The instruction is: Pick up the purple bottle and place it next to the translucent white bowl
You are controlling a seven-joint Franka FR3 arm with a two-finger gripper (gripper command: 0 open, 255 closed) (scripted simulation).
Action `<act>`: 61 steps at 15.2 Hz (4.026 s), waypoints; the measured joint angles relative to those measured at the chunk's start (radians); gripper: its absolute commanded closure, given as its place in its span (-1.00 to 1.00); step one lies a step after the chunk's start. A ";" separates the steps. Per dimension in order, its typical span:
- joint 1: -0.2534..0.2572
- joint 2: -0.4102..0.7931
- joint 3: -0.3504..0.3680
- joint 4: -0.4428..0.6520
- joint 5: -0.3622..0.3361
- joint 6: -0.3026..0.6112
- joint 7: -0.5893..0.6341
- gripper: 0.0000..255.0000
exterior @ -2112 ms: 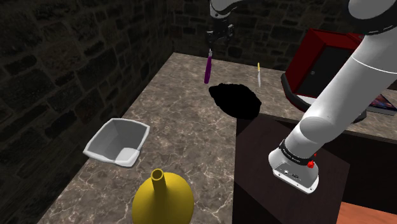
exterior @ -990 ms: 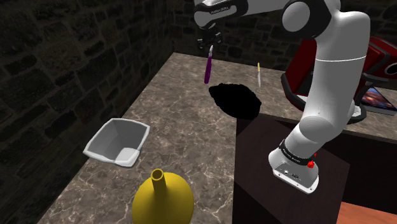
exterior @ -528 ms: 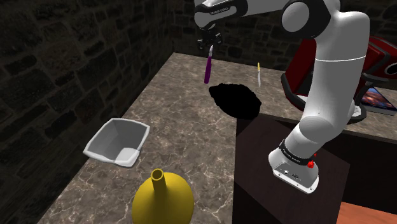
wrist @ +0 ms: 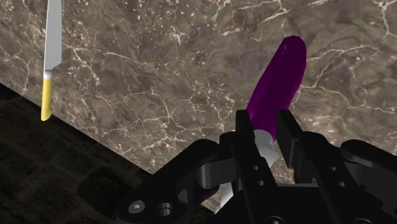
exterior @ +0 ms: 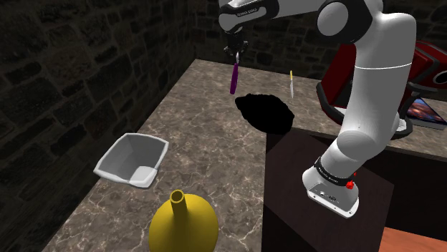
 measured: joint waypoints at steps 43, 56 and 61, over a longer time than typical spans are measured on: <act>0.028 0.149 -0.010 0.767 0.013 -0.596 -0.170 1.00; 0.196 -0.230 0.080 0.214 0.011 -0.506 0.121 1.00; 0.259 -0.288 0.127 0.145 0.022 -0.528 0.231 1.00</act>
